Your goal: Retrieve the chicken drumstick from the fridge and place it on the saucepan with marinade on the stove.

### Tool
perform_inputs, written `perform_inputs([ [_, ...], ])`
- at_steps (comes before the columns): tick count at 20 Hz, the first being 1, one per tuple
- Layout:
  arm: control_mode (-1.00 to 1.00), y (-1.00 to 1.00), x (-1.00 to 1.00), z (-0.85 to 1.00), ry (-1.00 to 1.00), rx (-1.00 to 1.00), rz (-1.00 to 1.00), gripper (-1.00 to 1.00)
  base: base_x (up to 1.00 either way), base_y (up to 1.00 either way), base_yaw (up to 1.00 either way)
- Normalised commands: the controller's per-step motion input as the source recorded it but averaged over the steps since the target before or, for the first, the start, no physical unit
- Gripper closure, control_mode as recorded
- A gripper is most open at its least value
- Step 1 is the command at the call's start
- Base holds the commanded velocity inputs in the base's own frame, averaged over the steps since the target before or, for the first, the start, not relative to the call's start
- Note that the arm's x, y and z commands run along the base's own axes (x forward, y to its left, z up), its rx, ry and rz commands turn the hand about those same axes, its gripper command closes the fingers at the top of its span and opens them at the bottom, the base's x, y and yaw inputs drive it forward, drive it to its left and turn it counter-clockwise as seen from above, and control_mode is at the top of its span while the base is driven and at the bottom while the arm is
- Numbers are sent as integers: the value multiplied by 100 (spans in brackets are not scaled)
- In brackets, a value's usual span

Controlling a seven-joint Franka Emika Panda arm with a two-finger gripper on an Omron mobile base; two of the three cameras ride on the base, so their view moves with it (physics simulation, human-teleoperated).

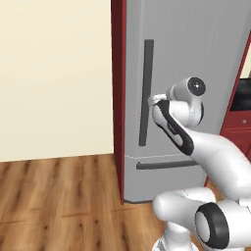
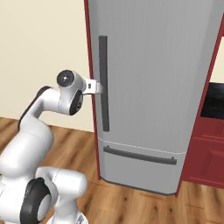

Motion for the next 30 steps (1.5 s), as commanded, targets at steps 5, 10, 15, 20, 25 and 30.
perform_inputs([
  [5, -100, -9, 58, 0, 0, 0, 0, -100, 0, 0, 0],
  [10, -100, 0, 63, 0, 0, 0, 0, -100, 0, 0, 0],
  [15, -100, 0, 65, 0, 0, 0, 0, -100, 0, 0, 0],
  [20, -100, 0, 64, -3, 0, 0, 0, -100, 0, 0, 0],
  [25, -100, 0, 67, -22, 4, -1, 0, -100, 0, 0, 0],
  [30, -100, 0, 59, -15, 1, 0, 0, -100, 0, 0, 0],
])
